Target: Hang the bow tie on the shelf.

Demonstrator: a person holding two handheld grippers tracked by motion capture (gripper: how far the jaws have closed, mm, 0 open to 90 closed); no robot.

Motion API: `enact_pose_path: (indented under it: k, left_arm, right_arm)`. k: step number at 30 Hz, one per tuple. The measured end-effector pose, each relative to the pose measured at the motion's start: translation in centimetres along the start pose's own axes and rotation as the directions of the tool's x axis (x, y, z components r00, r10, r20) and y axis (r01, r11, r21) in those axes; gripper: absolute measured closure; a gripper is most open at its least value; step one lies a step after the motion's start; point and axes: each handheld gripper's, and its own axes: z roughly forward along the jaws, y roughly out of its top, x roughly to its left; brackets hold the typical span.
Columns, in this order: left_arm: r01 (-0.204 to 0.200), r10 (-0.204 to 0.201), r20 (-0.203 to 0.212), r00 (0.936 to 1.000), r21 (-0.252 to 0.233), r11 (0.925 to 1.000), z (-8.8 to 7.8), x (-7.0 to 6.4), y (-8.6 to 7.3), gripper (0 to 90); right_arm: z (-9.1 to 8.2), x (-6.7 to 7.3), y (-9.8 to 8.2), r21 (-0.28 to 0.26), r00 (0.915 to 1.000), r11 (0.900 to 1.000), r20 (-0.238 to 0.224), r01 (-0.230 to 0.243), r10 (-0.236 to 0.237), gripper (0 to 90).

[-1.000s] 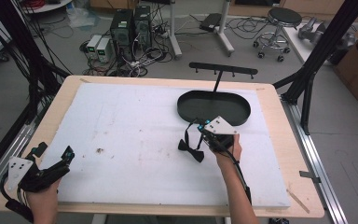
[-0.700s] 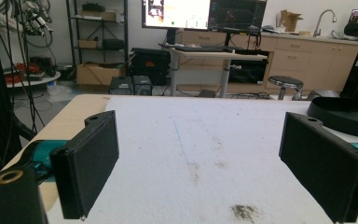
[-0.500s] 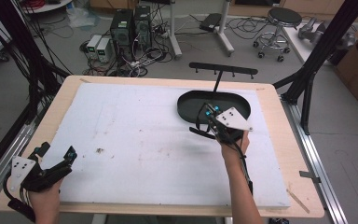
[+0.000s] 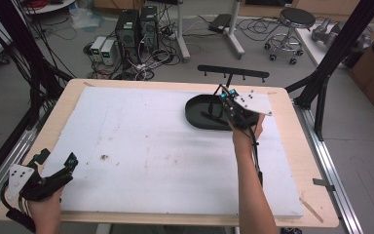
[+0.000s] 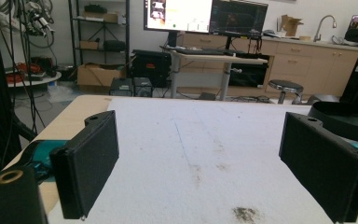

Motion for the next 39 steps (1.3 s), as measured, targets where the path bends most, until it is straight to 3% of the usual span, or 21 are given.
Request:
enact_pose_path:
  k: [5,14,24,29,32,39]
  left_arm:
    - [0.007,-0.007,-0.009,0.9999,0.002,1.0,0.0,0.3,-0.2,12.4]
    - [0.006,-0.006,0.004,1.0,-0.002,1.0,0.2,0.2,-0.3,12.4]
    - [0.003,-0.003,0.003,1.0,0.0,1.0,0.2,0.2,-0.4,12.4]
    - [0.01,-0.01,0.002,0.9999,-0.003,0.9999,0.1,0.3,-0.4,12.4]
    - [0.014,-0.014,0.0,0.9999,-0.002,0.9999,0.2,0.4,-0.4,12.4]
    - [0.015,-0.015,0.002,0.9999,-0.004,0.9999,0.1,0.4,-0.3,12.4]
  right_arm:
    - [2.3,-1.7,0.4,-0.026,0.9986,0.998,0.002,-0.053,0.053,87.7]
    - [5.1,-3.5,0.3,-0.031,0.9965,0.997,0.033,-0.076,0.077,87.7]
    - [7.4,-5.5,0.0,0.021,0.9936,0.996,0.073,-0.088,0.086,87.6]
    - [7.8,-5.8,-0.4,0.034,0.9931,0.996,0.081,-0.088,0.085,86.8]
    - [7.8,-5.7,-0.4,0.038,0.992,0.995,0.094,-0.087,0.083,79.3]
    - [7.4,-5.7,0.1,0.033,0.9912,0.995,0.099,-0.092,0.088,76.1]
